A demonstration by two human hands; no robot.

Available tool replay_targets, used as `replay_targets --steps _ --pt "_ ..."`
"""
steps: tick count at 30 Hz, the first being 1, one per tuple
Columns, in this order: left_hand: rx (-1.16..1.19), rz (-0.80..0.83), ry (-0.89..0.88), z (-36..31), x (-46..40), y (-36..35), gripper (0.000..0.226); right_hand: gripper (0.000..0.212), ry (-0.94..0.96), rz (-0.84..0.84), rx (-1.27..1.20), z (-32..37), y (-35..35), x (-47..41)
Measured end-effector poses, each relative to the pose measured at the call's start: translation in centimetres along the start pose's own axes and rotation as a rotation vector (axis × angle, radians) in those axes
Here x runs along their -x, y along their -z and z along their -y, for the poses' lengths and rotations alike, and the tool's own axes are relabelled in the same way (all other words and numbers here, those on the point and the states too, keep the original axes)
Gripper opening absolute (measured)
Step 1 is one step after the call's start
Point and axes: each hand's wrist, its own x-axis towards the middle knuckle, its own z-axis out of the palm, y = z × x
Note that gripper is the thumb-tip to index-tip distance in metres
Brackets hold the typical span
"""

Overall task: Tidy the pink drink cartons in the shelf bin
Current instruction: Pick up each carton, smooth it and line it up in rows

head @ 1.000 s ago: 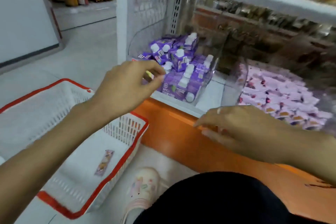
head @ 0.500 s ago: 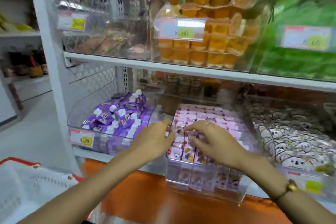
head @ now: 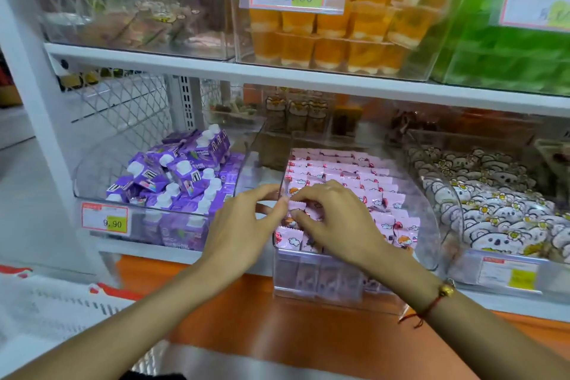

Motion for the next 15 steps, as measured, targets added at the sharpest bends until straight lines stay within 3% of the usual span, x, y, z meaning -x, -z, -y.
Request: replay_targets --steps 5,10,12,15 --pt "0.129 0.010 0.055 -1.0 0.1 0.4 0.030 0.015 -0.045 -0.236 -0.277 1.5 1.7 -0.6" --pt "0.306 -0.044 -0.081 -2.7 0.9 1.7 0.033 0.010 -0.067 -0.529 -0.626 3.8 5.1 -0.4" --pt "0.368 -0.003 -0.128 -3.2 1.2 1.8 0.029 0.010 -0.184 -0.522 -0.850 4.0 5.9 0.1" --pt "0.395 0.080 -0.139 -3.6 1.6 1.6 0.020 0.012 -0.406 -0.376 -1.175 3.6 6.1 0.8"
